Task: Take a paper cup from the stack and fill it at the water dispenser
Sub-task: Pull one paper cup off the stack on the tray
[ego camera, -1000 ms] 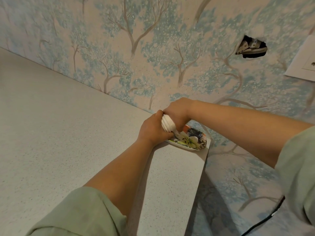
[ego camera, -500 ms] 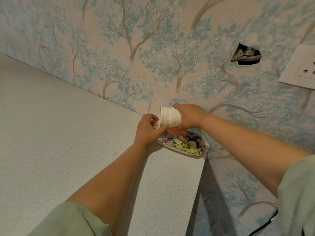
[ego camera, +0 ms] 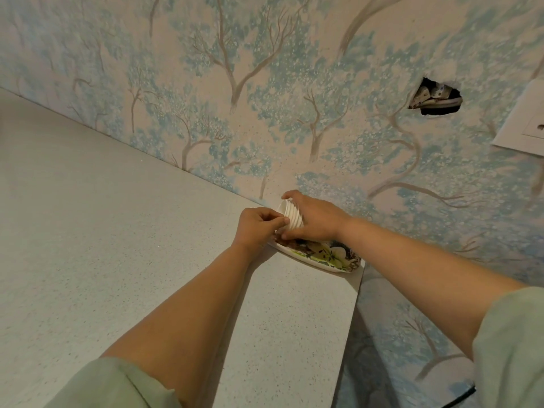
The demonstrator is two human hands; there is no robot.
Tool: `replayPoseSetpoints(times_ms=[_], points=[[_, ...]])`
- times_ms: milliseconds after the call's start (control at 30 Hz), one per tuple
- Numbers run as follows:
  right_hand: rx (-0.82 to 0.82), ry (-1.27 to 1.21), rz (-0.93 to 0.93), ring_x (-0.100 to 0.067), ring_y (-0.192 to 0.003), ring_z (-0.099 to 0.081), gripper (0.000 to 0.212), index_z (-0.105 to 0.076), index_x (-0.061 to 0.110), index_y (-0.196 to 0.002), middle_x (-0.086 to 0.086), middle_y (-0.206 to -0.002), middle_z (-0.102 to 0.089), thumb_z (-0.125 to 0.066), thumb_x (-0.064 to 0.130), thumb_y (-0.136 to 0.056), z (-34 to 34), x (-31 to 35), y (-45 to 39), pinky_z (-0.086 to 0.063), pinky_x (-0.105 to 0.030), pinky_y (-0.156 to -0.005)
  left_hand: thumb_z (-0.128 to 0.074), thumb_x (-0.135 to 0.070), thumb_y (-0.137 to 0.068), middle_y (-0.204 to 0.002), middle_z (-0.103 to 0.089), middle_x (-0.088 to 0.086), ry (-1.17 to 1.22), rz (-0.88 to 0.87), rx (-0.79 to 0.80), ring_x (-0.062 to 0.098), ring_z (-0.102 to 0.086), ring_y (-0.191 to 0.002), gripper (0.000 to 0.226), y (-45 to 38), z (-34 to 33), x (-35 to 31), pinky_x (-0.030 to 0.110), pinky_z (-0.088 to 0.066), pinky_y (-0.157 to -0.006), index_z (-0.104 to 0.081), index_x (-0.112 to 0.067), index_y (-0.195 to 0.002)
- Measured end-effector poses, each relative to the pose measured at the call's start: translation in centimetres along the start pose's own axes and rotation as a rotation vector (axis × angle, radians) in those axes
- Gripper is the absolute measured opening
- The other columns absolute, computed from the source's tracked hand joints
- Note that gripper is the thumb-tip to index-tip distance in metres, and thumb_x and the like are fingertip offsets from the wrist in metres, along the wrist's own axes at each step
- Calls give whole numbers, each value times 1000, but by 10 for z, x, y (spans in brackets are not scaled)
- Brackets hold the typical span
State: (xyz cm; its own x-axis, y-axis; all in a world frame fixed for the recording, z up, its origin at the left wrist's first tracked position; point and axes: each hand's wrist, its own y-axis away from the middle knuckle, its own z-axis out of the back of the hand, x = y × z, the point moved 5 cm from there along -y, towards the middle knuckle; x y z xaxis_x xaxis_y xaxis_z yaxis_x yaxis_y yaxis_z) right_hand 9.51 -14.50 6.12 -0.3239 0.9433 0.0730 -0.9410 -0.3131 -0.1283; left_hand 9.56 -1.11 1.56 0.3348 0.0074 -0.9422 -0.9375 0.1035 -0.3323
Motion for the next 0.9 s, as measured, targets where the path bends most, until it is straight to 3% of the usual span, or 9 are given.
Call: replayPoseSetpoints(times_ms=[133,233,367,533,633,767,900], points=[[-37,-137,-42,-19,-83,-54,76,-30,30,-128,-3,-108,-57,-52,68,-66,-8,4,-1,-37,-31,-61,-61,-10,-84,-85,-70,21,4,13,7,33,-66,-78,16,1,-2,1,36,-56,-73,-71,3,-89],[-54,-145,-71,-20,-83,-55,73,-31,27,-128,-1,-107,-57,-53,61,-67,-9,5,-2,-37,-32,-63,-58,-9,-85,-84,-69,19,-33,1,-3,28,-65,-77,16,2,-2,-1,33,-54,-69,-70,1,-89],[-59,-159,-80,-16,-79,-54,78,-34,26,-124,4,-100,-54,-53,72,-64,-6,5,-2,-35,-30,-58,-57,-9,-86,-70,-64,8,-78,-9,-38,21,-60,-68,16,3,-1,-4,25,-48,-60,-70,-3,-78],[-90,-148,-107,-9,-70,-53,63,-36,31,-105,8,-88,-56,-55,70,-58,-4,3,0,-34,-28,-53,-56,-7,-85,-74,-65,14,-75,-17,-84,30,-62,-73,16,4,1,-5,36,-51,-67,-69,0,-79],[-93,-82,-125,-15,-69,-53,60,-35,29,-98,9,-83,-54,-61,64,-55,-2,-1,0,-30,-28,-50,-54,-7,-84,-82,-64,23,-39,-18,-158,30,-59,-78,16,3,6,-4,39,-52,-70,-65,3,-80],[11,-135,-94,-19,-87,-55,81,-33,31,-119,8,-101,-52,-70,59,-52,-1,-4,2,-40,-31,-64,-53,-12,-86,-95,-64,23,12,0,-199,36,-61,-92,17,0,9,2,52,-55,-78,-63,1,-89],[155,-167,-80,-18,-93,-54,106,-17,27,-137,5,-110,-50,-83,33,-54,7,-11,6,-45,-36,-80,-45,-16,-90,-88,-58,10,62,23,-370,32,-58,-90,12,-1,18,4,43,-53,-76,-53,-10,-84]])
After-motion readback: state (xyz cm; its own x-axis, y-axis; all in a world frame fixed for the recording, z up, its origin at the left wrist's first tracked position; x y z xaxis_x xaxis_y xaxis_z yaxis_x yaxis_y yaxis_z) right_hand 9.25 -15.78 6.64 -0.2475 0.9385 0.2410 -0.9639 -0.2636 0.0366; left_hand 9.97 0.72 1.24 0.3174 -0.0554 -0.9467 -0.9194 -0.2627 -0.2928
